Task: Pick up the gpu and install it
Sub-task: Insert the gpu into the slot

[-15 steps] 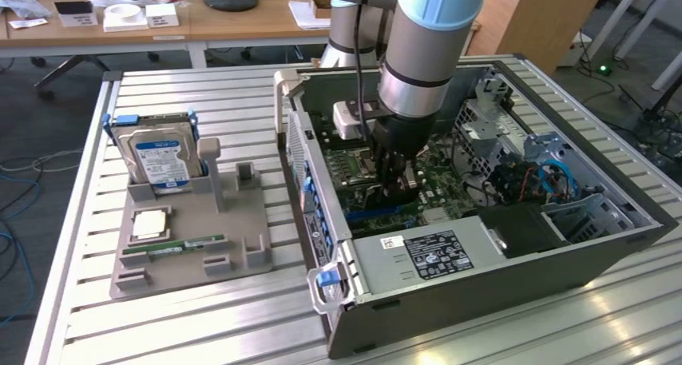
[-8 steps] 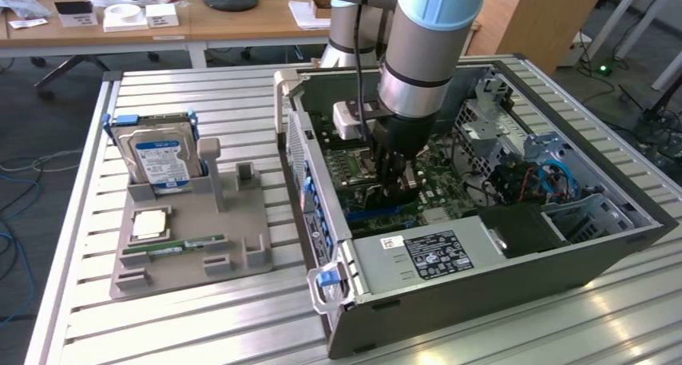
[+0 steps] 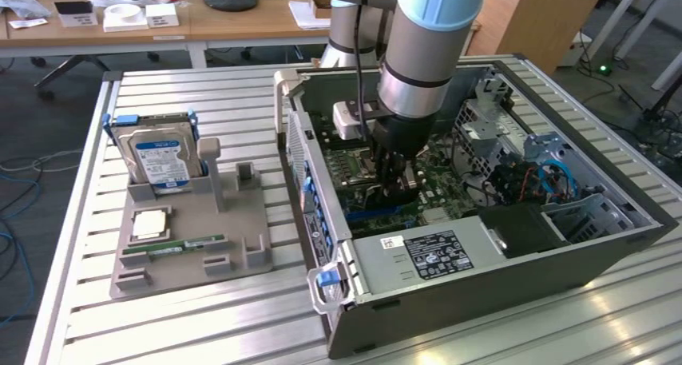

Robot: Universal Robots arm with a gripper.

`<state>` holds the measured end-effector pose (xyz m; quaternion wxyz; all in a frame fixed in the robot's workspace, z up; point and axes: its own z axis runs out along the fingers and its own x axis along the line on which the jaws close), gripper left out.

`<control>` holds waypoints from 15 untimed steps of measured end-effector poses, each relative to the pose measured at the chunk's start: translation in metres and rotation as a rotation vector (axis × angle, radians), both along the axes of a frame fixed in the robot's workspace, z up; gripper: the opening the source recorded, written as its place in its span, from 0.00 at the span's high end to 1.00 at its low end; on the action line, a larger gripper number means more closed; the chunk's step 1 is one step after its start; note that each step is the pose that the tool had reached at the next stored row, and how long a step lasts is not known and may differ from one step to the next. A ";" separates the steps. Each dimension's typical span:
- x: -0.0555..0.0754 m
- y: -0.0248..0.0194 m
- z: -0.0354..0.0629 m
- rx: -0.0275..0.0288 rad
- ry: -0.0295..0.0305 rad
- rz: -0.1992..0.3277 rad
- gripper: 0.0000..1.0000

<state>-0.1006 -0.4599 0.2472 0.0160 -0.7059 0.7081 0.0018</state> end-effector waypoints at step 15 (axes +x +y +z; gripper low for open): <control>0.000 0.0000 -0.0008 0.0001 -0.0001 0.000 0.74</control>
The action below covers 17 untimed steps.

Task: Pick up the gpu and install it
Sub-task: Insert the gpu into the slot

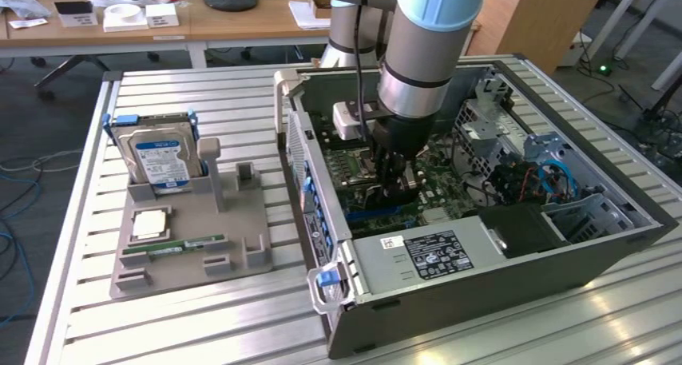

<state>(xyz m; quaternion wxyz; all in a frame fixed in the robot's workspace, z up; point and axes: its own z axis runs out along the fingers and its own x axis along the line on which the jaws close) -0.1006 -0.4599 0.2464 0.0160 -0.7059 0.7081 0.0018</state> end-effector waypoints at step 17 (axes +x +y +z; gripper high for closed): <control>0.000 0.0000 0.0044 0.0000 -0.0001 0.000 0.74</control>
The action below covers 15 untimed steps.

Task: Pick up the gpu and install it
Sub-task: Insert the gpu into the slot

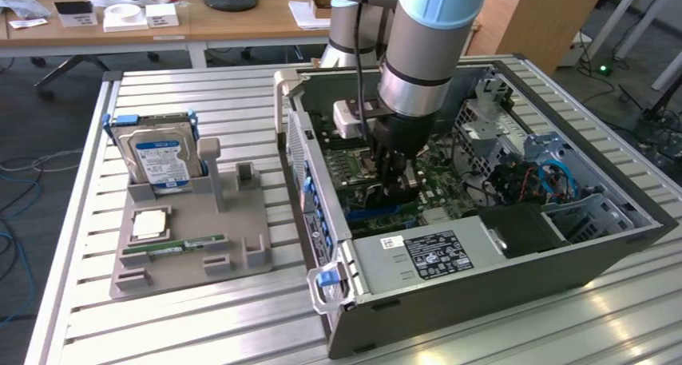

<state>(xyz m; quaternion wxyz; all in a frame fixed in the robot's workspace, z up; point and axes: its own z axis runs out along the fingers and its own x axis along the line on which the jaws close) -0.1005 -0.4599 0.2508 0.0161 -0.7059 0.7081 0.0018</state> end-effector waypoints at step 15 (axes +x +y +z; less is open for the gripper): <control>0.000 -0.0002 -0.0010 0.0002 -0.0001 0.000 0.74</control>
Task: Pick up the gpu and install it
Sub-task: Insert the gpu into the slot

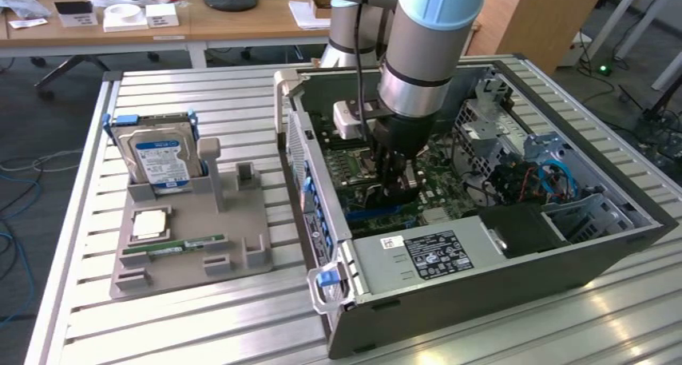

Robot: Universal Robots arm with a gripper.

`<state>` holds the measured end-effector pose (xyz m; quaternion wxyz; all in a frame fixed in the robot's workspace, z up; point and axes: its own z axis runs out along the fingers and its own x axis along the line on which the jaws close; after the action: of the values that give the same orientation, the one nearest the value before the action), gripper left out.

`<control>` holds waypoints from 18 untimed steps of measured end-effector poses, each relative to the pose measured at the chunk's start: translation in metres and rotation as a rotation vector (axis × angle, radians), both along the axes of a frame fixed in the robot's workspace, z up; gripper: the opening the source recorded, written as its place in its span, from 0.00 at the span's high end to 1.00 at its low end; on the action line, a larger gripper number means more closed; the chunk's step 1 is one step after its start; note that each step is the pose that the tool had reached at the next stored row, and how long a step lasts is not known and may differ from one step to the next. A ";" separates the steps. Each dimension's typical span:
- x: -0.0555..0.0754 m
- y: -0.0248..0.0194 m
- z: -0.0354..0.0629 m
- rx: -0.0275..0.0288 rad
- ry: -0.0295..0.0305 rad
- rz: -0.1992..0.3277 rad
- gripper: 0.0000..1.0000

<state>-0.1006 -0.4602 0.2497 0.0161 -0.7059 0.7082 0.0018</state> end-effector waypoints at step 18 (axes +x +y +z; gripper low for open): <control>0.000 -0.0010 -0.0023 -0.0003 0.0001 -0.002 0.74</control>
<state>-0.1008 -0.4612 0.2475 0.0160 -0.7052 0.7088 0.0017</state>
